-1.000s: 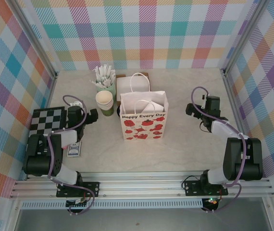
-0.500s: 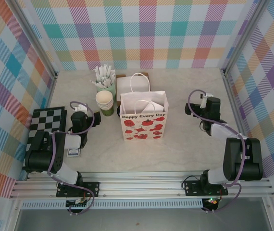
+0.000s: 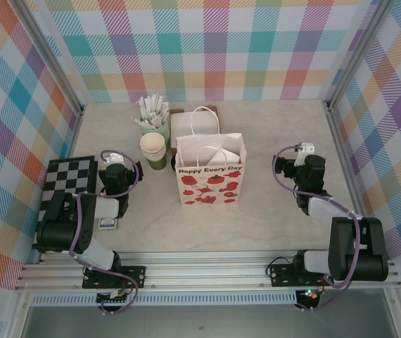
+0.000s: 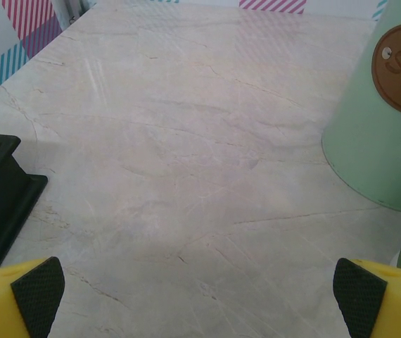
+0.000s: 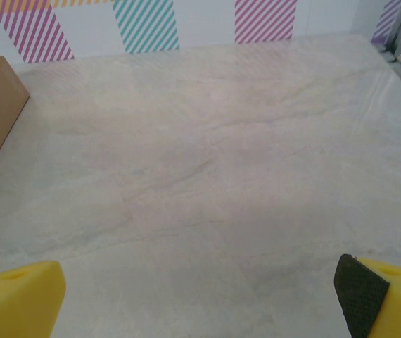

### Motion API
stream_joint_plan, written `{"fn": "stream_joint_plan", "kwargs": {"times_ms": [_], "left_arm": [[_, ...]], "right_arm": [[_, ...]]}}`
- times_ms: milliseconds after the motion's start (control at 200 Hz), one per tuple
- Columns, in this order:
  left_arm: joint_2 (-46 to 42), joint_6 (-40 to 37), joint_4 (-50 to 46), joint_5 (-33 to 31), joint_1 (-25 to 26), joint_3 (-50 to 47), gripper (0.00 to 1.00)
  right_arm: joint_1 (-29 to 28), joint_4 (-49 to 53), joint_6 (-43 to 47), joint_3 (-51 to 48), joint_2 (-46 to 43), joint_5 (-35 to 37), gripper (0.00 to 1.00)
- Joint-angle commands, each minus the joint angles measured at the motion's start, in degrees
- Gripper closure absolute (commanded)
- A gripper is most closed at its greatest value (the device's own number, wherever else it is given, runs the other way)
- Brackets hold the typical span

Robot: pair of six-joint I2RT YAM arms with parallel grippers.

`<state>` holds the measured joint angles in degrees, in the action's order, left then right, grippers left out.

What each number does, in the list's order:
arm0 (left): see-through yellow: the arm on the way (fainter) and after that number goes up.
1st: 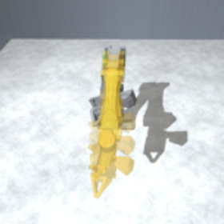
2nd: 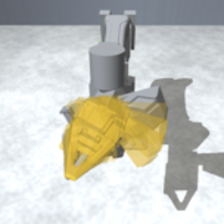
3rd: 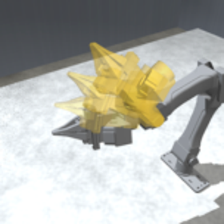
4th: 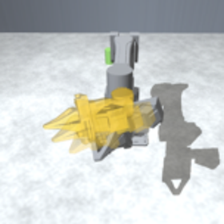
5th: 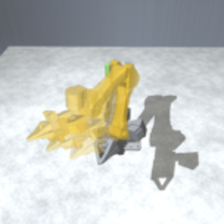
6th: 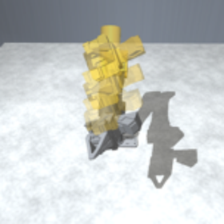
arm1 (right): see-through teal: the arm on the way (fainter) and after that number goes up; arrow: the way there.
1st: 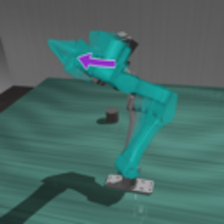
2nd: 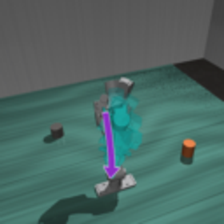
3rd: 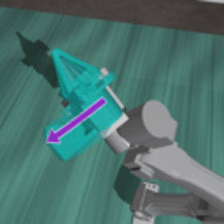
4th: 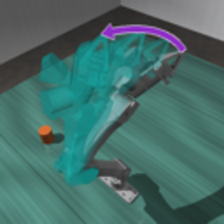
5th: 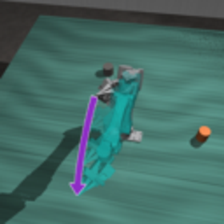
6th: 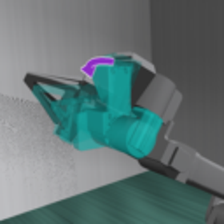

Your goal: Pack the takeout coffee

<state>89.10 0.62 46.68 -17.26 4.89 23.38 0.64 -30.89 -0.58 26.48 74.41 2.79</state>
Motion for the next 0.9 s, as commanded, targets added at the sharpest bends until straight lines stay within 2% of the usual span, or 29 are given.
{"fn": "stream_joint_plan", "kwargs": {"times_ms": [0,205,350,405,465,570,620,735,785,895], "left_arm": [[0.2,0.9,1.8,-0.9,0.7,-0.8,0.00],[0.1,0.9,1.8,-0.8,0.7,-0.8,0.00],[0.2,0.9,1.8,-0.8,0.7,-0.8,0.00],[0.1,0.8,1.8,-0.7,0.7,-0.8,0.00],[0.2,0.8,1.8,-0.7,0.7,-0.8,0.00],[0.1,0.8,1.8,-0.7,0.7,-0.7,0.00],[0.2,0.8,1.8,-0.6,0.7,-0.8,0.00],[0.1,0.8,1.8,-0.6,0.7,-0.8,0.00],[0.1,0.7,1.8,-0.6,0.8,-0.8,0.00],[0.2,0.7,1.7,-0.3,0.7,-0.8,0.00]], "right_arm": [[-0.5,-4.2,3.9,2.1,0.2,1.4,0.00],[-0.5,-3.3,2.5,4.6,4.0,-1.9,0.00],[-0.8,8.4,1.1,10.0,5.8,-2.8,0.00],[-1.5,10.4,0.1,9.2,5.3,-1.9,0.00],[-2.6,6.8,0.4,5.6,5.2,-1.5,0.00],[-3.5,-8.1,2.2,-1.4,6.8,-1.2,0.00],[-3.5,-10.9,2.5,-2.8,7.3,-1.6,0.00],[-3.6,-23.1,3.0,-6.1,13.5,-2.6,0.00],[-2.7,-15.8,2.1,-3.4,12.6,-3.9,0.00],[-0.6,-15.3,-0.1,-2.5,13.5,-4.6,0.00]]}}
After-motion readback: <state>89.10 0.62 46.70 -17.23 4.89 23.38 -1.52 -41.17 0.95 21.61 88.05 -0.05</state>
